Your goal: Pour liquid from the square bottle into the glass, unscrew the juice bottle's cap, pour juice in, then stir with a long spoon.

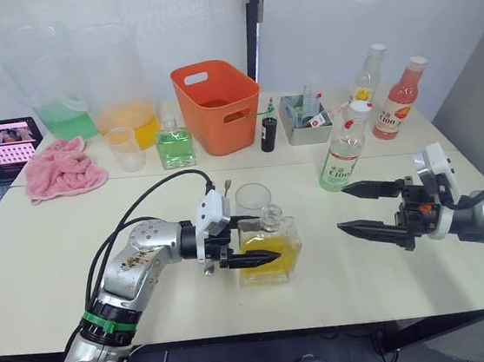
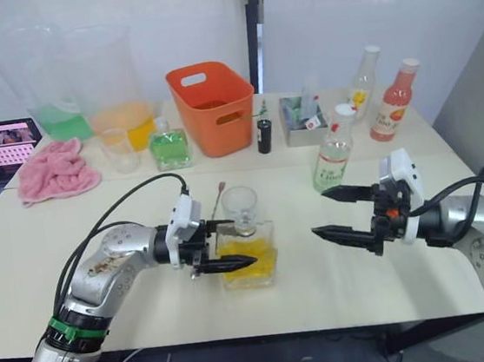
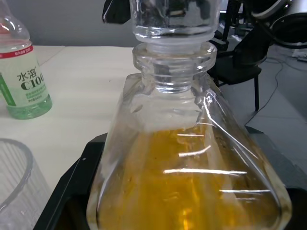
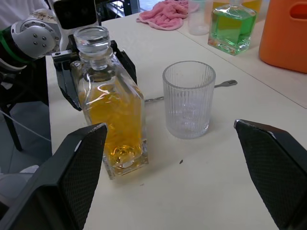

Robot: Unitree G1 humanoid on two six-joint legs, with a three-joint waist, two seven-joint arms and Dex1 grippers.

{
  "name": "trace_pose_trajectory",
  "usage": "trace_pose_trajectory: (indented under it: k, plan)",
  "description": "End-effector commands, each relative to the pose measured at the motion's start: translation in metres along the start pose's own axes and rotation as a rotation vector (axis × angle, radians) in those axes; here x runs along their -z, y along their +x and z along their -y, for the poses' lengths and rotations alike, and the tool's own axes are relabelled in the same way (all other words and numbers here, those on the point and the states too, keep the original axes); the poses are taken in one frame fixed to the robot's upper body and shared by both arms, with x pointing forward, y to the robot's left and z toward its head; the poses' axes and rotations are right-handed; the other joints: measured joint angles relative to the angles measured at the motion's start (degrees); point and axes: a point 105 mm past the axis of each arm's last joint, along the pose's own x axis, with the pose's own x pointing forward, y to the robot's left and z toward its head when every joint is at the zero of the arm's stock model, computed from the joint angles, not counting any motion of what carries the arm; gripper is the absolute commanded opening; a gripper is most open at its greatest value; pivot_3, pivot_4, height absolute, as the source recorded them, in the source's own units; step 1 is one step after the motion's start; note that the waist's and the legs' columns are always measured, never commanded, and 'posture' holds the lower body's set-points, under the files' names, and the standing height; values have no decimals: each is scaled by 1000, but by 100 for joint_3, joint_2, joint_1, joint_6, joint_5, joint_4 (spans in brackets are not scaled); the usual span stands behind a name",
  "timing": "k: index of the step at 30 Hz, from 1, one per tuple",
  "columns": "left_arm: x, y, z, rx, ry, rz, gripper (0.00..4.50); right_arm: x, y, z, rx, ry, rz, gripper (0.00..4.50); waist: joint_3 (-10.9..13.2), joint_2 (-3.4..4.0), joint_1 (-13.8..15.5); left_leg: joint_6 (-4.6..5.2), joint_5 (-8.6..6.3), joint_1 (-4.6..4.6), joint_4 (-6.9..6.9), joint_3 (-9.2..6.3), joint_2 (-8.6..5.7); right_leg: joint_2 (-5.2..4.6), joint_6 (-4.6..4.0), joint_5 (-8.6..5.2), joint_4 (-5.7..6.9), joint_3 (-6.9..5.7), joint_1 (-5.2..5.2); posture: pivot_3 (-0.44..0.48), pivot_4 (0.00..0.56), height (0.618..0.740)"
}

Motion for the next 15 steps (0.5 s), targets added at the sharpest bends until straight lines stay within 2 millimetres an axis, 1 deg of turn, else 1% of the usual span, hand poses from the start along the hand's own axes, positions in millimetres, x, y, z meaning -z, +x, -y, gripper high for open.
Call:
trace_pose_trajectory:
  k: [1,4,6,8,15]
  plan:
    - [-12,3,3,38,90,42,2814,-12,-4,-4,18,-50,26,4500,0,0,-3,0,0,0,0,0,0,0,-1,0,0,0,-1,0,150,725]
    - [-2,-1,3,36,54,36,2814,-15,-4,-6,13,-49,40,4500,0,1,-1,0,0,0,0,-1,0,0,-1,1,1,0,0,0,150,725]
    - [5,-6,4,49,39,10,3846,-16,-3,-6,3,-38,50,4500,-1,2,1,0,0,0,0,-1,0,0,-1,1,1,0,1,0,150,725]
    - [7,-9,5,55,35,-2,4477,-17,-3,-7,-7,-32,54,4500,-1,2,-1,0,0,3,0,-1,0,0,-1,1,2,-1,3,0,150,725]
    - [4,-12,4,-9,21,8,4493,-22,5,-8,-42,-34,68,4500,-1,3,-6,2,1,5,5,-2,0,0,5,-1,3,-1,7,0,150,725]
